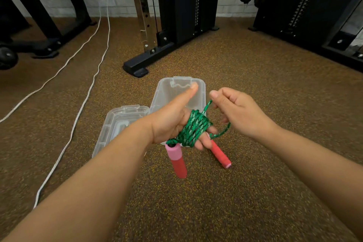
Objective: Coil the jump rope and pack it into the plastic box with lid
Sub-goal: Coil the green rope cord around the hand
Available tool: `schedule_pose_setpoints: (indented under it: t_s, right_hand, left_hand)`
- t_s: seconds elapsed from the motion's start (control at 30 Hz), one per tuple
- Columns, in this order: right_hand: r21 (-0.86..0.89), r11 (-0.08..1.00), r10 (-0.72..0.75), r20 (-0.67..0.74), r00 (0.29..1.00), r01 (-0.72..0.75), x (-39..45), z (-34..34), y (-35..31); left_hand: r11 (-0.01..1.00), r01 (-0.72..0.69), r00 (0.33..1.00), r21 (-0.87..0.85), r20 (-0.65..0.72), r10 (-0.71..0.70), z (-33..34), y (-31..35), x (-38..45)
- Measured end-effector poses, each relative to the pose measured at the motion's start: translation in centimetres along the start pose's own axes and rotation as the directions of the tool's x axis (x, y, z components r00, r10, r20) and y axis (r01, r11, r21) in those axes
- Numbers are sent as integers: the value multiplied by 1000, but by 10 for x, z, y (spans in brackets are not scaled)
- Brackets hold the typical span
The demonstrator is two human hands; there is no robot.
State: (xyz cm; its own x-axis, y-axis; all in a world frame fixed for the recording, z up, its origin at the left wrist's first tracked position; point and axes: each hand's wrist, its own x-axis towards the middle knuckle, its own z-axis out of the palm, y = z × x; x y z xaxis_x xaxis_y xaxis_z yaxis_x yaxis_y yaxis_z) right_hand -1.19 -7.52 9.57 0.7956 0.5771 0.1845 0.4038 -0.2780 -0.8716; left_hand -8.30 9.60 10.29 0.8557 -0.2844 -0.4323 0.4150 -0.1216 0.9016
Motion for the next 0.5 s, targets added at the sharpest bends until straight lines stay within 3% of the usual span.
schedule_pose_setpoints:
  t_s: [0.1, 0.37, 0.5]
  right_hand:
    - [22, 998, 61, 2, 998, -61, 1, 4, 11]
    - [429, 851, 250, 177, 952, -303, -14, 11, 36]
    - [561, 771, 326, 58, 943, -301, -19, 14, 49]
  left_hand:
    - [998, -66, 993, 22, 99, 64, 4, 4, -7]
    - [965, -161, 978, -207, -167, 127, -4, 4, -6]
    - [940, -205, 963, -274, -230, 143, -11, 9, -8]
